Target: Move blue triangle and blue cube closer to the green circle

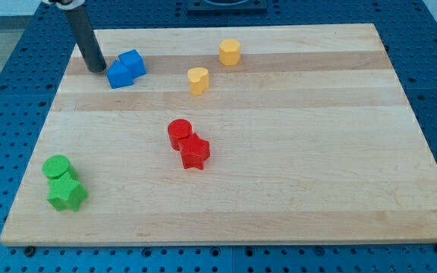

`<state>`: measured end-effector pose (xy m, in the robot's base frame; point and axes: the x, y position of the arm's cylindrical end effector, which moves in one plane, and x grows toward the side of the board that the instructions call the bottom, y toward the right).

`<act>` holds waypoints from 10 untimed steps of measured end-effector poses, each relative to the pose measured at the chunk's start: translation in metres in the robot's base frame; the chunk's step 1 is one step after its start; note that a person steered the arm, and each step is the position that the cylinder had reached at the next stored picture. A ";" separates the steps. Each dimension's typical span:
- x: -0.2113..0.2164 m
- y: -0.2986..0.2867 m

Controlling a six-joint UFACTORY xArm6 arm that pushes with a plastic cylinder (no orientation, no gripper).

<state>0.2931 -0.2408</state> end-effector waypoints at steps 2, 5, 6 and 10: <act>-0.036 0.066; -0.024 0.087; -0.020 0.068; 0.002 0.051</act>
<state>0.2952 -0.1903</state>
